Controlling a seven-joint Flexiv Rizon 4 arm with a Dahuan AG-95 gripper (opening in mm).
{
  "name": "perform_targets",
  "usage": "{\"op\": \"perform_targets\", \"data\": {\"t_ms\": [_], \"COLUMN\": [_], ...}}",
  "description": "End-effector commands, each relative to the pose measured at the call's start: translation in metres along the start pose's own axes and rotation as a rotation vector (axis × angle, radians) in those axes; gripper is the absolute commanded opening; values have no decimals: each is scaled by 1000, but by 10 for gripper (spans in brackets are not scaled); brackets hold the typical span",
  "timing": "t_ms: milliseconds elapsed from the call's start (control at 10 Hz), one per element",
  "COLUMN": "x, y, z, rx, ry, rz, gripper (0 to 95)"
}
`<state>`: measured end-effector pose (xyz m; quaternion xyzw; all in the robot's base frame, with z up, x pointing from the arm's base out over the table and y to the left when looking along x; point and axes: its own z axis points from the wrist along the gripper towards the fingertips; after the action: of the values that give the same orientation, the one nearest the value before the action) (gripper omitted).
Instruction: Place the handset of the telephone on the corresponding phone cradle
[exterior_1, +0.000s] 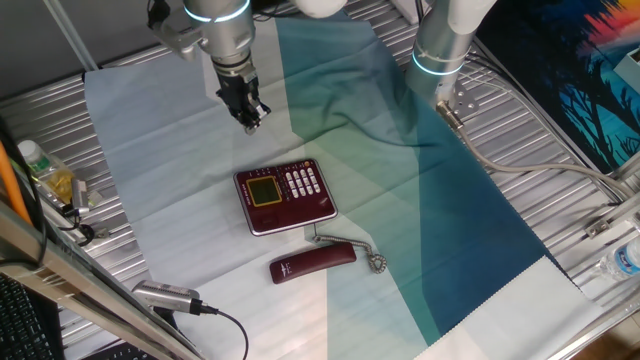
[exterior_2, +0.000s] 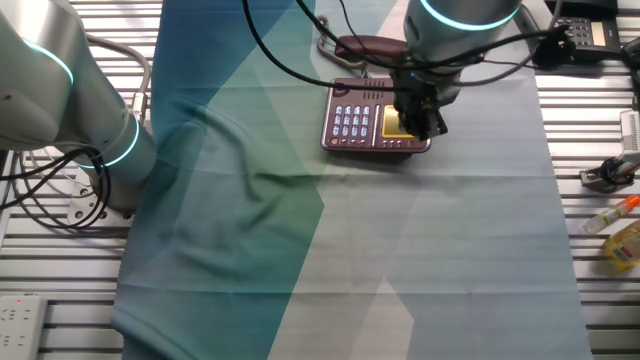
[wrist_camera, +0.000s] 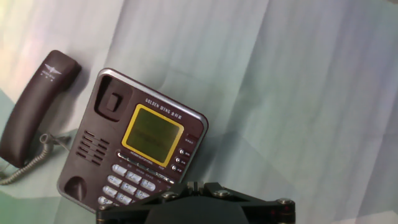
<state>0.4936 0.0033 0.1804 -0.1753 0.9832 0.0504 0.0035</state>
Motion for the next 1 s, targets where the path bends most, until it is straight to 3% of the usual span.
{"op": "perform_targets", "data": {"t_ms": [100, 300, 1000], "x": [-2, -2, -2], "y": [0, 0, 0], "z": [0, 0, 0], "rx": [-27, -39, -20], "ry": [29, 16, 8], "rz": [10, 25, 9], "gripper": [0, 0, 0]}}
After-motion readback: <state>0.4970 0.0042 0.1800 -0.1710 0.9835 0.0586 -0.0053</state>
